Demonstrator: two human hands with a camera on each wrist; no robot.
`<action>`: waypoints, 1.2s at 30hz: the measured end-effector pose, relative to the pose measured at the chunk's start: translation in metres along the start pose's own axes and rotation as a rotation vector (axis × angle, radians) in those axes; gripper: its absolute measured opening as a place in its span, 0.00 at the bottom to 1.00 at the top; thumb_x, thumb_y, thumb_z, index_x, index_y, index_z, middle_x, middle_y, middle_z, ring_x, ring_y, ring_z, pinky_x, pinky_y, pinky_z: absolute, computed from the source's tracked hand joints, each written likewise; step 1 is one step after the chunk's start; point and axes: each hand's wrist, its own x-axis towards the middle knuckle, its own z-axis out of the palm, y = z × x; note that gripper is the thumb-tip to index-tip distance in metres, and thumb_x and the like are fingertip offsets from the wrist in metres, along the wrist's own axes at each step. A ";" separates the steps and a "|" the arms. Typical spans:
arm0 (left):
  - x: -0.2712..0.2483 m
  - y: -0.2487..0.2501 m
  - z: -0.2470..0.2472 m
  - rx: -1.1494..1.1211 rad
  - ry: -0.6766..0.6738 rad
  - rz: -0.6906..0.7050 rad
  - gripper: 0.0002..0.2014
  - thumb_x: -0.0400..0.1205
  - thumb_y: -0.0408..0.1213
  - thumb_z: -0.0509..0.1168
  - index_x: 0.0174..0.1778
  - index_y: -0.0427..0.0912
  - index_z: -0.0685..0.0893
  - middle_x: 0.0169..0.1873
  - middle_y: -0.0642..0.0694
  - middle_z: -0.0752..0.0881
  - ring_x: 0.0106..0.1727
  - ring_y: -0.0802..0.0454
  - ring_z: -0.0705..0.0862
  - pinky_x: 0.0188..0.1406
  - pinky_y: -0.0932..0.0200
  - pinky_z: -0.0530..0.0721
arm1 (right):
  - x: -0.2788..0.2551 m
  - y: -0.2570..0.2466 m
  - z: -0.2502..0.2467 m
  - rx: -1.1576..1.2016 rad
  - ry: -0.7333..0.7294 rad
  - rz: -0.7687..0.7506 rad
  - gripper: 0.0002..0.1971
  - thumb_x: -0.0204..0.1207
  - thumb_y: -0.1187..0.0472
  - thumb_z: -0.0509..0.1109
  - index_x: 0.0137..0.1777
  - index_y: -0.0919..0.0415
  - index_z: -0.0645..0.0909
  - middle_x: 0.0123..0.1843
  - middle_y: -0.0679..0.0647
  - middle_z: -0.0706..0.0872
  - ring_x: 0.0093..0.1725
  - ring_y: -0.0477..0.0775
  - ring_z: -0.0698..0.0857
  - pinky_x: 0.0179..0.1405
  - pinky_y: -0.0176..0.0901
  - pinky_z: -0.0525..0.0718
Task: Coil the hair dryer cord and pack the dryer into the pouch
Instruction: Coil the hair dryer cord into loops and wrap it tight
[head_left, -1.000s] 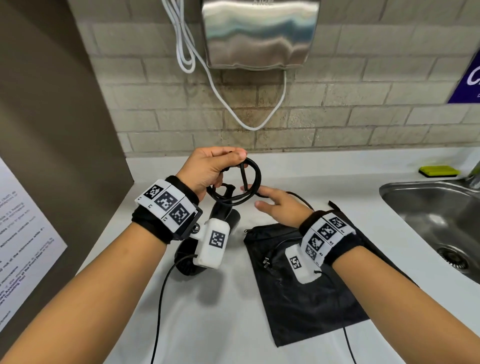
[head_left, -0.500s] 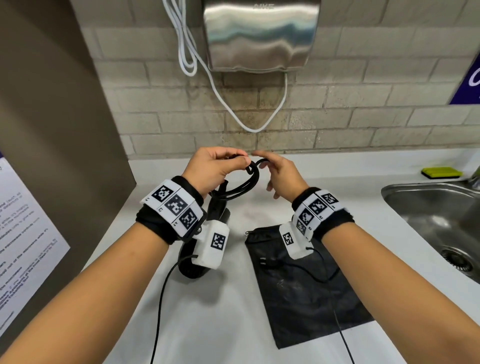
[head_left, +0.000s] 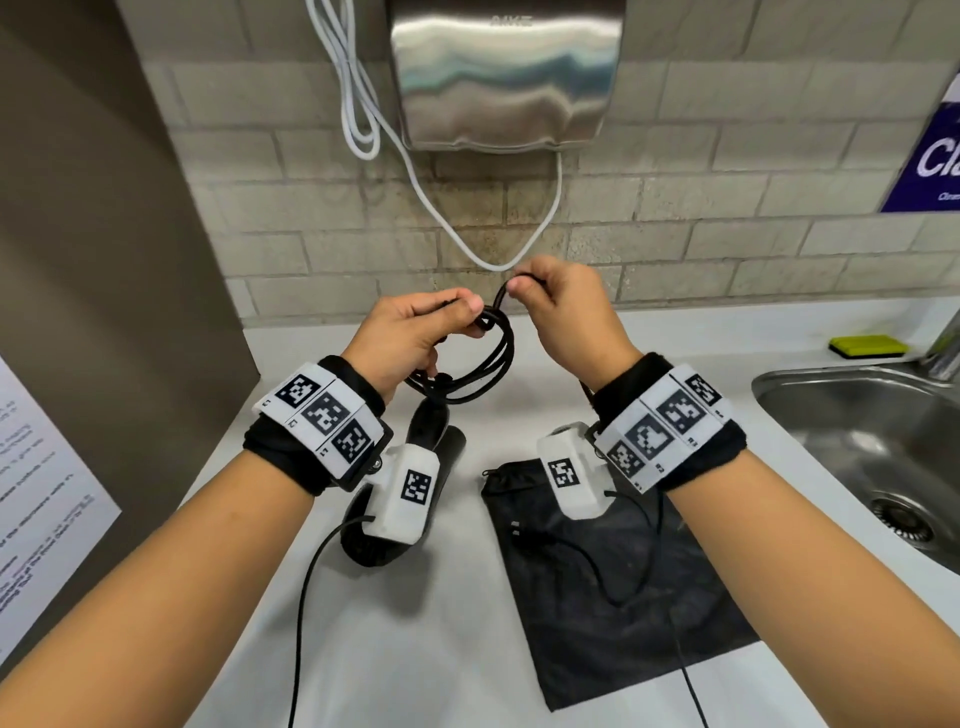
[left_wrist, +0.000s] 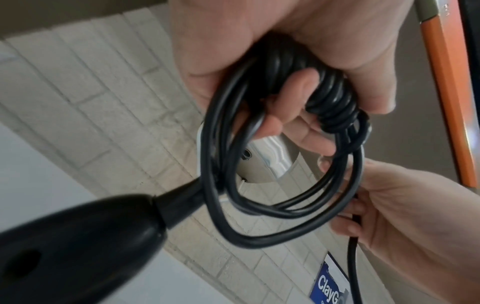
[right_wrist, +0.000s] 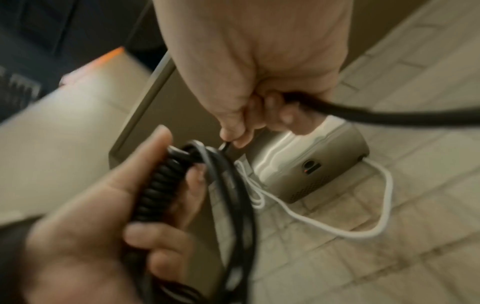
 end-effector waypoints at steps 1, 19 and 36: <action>-0.001 0.002 0.000 0.019 -0.028 -0.001 0.02 0.78 0.38 0.67 0.41 0.48 0.85 0.24 0.55 0.87 0.20 0.65 0.77 0.17 0.69 0.67 | -0.001 -0.004 0.000 -0.003 0.025 -0.023 0.08 0.79 0.64 0.63 0.43 0.64 0.82 0.29 0.49 0.77 0.31 0.45 0.74 0.32 0.34 0.71; 0.003 -0.004 -0.001 0.046 -0.098 0.090 0.16 0.77 0.23 0.65 0.57 0.44 0.84 0.31 0.60 0.89 0.38 0.69 0.85 0.39 0.79 0.77 | -0.028 -0.010 0.012 0.156 0.117 -0.279 0.09 0.76 0.65 0.62 0.44 0.68 0.84 0.34 0.47 0.83 0.36 0.39 0.80 0.37 0.28 0.75; 0.010 -0.017 -0.003 0.062 0.063 0.076 0.15 0.73 0.30 0.72 0.55 0.46 0.88 0.41 0.51 0.90 0.52 0.49 0.87 0.68 0.53 0.78 | -0.072 0.072 0.013 -0.030 -0.490 0.588 0.13 0.85 0.59 0.53 0.51 0.62 0.79 0.35 0.51 0.78 0.26 0.44 0.76 0.19 0.30 0.70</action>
